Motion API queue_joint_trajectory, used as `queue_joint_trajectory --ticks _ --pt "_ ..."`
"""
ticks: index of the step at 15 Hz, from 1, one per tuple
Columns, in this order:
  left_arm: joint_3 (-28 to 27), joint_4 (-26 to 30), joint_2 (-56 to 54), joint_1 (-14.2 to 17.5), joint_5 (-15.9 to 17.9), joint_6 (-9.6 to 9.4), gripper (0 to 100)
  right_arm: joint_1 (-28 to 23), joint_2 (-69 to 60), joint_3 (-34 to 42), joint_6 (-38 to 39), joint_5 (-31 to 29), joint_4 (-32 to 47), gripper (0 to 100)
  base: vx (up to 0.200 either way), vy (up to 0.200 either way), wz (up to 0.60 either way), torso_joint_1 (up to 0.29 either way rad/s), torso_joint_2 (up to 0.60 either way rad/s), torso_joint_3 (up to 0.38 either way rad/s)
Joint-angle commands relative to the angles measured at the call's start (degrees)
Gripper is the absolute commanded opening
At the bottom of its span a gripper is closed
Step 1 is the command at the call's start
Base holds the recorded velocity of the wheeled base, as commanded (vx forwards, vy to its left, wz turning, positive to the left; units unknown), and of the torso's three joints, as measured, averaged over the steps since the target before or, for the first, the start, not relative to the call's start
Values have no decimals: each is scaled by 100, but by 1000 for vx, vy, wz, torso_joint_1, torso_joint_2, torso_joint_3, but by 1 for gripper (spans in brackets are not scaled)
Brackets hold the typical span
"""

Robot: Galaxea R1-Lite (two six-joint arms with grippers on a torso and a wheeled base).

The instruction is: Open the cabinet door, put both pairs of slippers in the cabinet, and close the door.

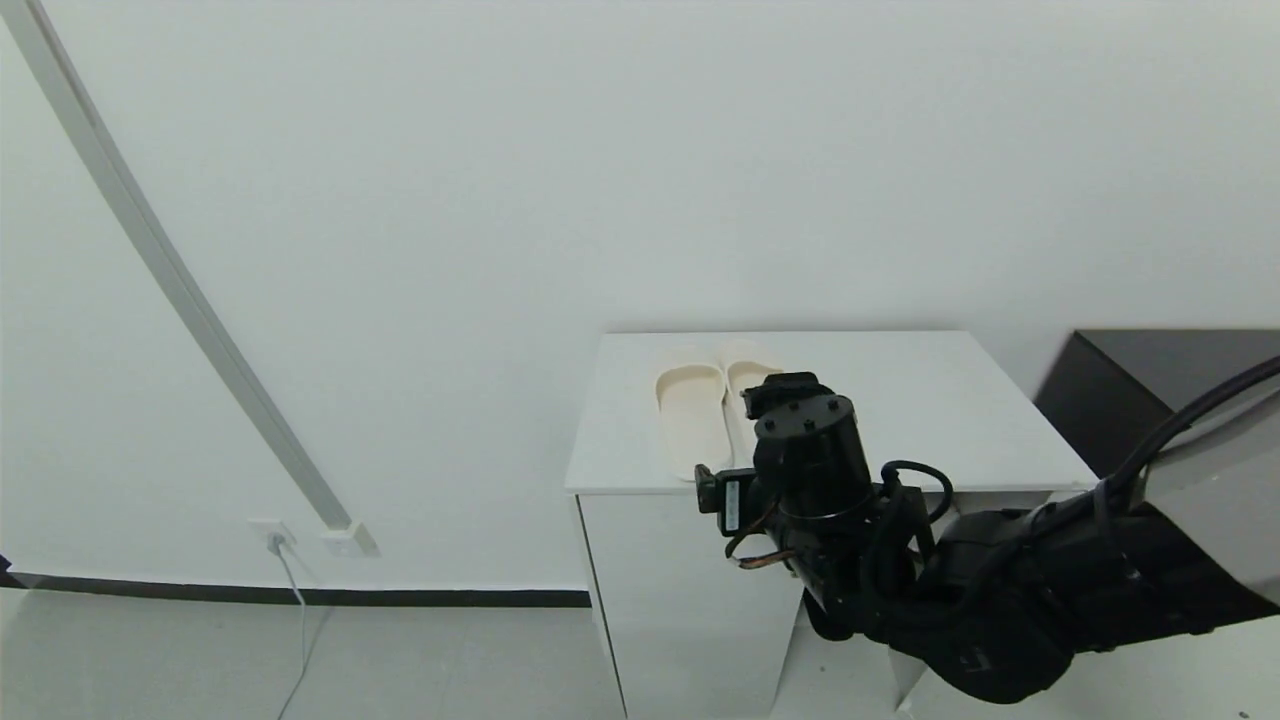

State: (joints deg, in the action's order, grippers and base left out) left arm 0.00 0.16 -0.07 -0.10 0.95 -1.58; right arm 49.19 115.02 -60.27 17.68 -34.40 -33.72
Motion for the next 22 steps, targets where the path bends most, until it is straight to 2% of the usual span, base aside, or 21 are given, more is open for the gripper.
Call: queue_joint_trajectory --ticks 1,4,7,17,22 --pt "0 2 7 -8 2 0 0 12 100 7 -1 -5 -29 100 200 0 0 17 2 2" --pt "0 2 7 1 2 0 0 -6 381 15 -326 -5 -645 100 200 0 0 6 4 2" --pt "0 2 7 1 2 9 0 -190 759 -125 -810 56 -1251 100 0 0 0 0 0 0" --pt "0 2 7 1 2 9 0 -612 1735 -1549 -985 179 -1242 100 0 0 0 0 0 0" --pt "0 2 7 -8 2 9 0 -700 1963 -2059 -1117 267 -987 100 0 0 0 0 0 0"
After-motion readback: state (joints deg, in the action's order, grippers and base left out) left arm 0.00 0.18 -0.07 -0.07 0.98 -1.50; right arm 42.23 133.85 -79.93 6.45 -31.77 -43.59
